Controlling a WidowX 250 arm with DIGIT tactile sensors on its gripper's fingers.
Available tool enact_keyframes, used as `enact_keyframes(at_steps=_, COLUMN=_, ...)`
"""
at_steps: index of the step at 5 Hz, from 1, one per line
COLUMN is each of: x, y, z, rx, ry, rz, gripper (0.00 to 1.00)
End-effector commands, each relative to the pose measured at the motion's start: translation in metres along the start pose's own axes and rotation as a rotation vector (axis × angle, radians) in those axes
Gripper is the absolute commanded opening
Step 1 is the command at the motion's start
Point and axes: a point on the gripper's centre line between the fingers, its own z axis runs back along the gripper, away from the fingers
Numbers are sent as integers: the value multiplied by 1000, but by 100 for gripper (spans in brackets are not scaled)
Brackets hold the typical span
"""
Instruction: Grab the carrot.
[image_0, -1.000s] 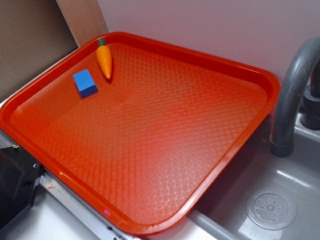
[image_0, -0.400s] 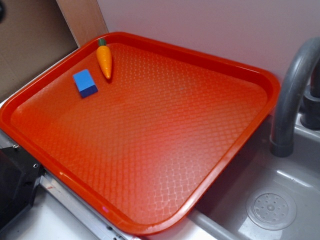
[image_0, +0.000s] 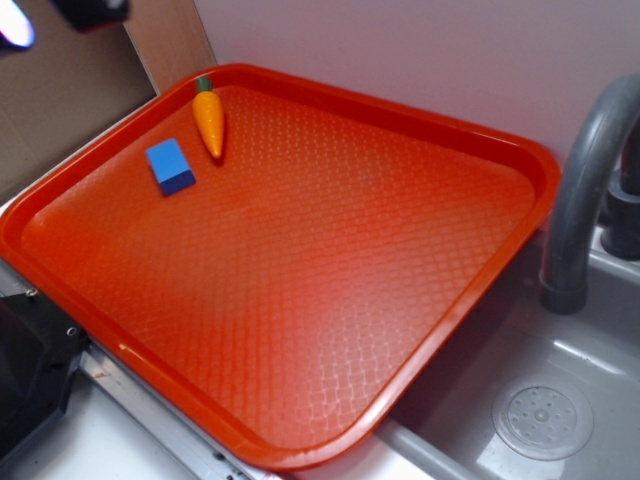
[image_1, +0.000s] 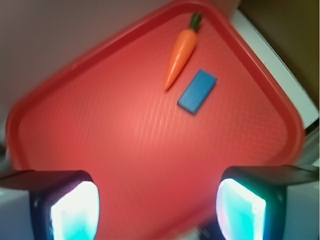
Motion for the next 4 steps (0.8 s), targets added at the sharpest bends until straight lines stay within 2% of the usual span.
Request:
enact_keyframes(at_steps=1, x=85, y=11, z=-58, rx=62, ry=-140, rz=136, gripper=100)
enact_keyframes(at_steps=2, x=103, y=14, z=-81, rx=87, ry=-161, rz=143, gripper=100)
enact_keyframes(at_steps=4, x=122, y=23, z=-117, rx=151, ry=-215, rz=163, gripper=100)
